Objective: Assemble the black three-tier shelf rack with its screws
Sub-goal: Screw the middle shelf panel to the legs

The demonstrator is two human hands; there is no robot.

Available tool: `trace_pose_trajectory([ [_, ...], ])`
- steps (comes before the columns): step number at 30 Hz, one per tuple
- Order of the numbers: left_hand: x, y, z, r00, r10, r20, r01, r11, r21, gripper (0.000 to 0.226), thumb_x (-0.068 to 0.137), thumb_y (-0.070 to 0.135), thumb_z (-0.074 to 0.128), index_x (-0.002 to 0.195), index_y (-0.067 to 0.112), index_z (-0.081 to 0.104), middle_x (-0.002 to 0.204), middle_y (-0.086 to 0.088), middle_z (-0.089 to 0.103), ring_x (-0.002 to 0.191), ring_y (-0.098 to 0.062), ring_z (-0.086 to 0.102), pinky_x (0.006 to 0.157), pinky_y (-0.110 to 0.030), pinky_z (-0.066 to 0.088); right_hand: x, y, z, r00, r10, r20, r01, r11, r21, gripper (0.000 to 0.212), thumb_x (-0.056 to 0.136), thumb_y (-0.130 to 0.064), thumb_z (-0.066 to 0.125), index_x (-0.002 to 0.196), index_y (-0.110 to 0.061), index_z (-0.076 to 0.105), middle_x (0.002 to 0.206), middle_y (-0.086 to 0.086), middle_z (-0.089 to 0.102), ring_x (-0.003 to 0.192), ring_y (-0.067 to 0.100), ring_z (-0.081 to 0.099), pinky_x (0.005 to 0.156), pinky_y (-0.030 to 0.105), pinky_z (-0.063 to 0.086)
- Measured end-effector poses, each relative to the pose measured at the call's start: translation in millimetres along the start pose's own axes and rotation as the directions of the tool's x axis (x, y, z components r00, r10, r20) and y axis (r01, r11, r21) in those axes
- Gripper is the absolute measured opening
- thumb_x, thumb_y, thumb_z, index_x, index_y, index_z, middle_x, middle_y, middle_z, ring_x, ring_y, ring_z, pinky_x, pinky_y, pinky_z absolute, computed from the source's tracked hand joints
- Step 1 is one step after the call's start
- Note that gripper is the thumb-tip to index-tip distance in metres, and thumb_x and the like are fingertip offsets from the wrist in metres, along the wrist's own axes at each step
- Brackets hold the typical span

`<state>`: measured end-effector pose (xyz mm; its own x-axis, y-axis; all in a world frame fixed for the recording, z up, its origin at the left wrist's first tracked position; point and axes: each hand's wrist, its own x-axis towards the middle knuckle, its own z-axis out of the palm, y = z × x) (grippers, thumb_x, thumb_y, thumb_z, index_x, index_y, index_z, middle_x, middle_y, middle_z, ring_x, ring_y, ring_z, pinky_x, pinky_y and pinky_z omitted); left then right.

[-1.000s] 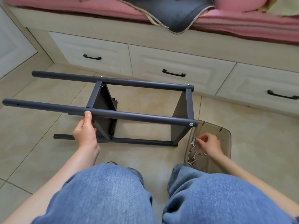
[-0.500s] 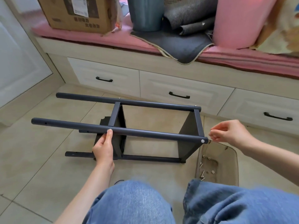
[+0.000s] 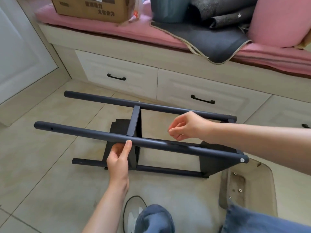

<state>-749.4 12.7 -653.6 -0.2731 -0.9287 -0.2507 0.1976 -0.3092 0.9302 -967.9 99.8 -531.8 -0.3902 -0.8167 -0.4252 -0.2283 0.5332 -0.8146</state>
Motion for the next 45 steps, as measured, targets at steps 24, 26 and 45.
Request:
trace_pose_trajectory([
  [24,30,30,-25,0.979,-0.069,0.191,0.091,0.99,-0.106,0.048,0.064,0.044,0.093,0.107,0.029,0.078,0.107,-0.003,0.074,0.103,-0.016,0.07,0.089,-0.023,0.055,107,18,131,0.848,-0.003,0.53,-0.389,0.675,0.627,0.01,0.094,-0.011,0.062,0.1,-0.01,0.069,0.109,0.014,0.066,0.102,0.026,0.058,0.104,0.039,0.047],
  [26,30,31,-25,0.978,-0.078,0.195,0.099,0.99,-0.104,0.053,0.06,0.047,0.094,0.107,0.028,0.077,0.106,-0.003,0.073,0.103,-0.015,0.07,0.089,-0.022,0.055,110,21,129,0.836,-0.032,0.548,-0.387,0.674,0.629,0.009,0.092,-0.013,0.063,0.099,-0.011,0.069,0.103,0.01,0.069,0.1,0.024,0.058,0.101,0.036,0.048],
  [45,32,27,-26,0.979,-0.075,0.189,0.094,0.991,-0.098,0.062,0.056,0.049,0.096,0.11,0.027,0.075,0.106,-0.002,0.071,0.101,-0.017,0.067,0.095,-0.028,0.053,115,20,126,0.792,-0.02,0.61,-0.431,0.69,0.581,0.008,0.092,-0.014,0.065,0.087,-0.015,0.072,0.071,-0.004,0.071,0.075,0.012,0.053,0.094,0.03,0.046],
])
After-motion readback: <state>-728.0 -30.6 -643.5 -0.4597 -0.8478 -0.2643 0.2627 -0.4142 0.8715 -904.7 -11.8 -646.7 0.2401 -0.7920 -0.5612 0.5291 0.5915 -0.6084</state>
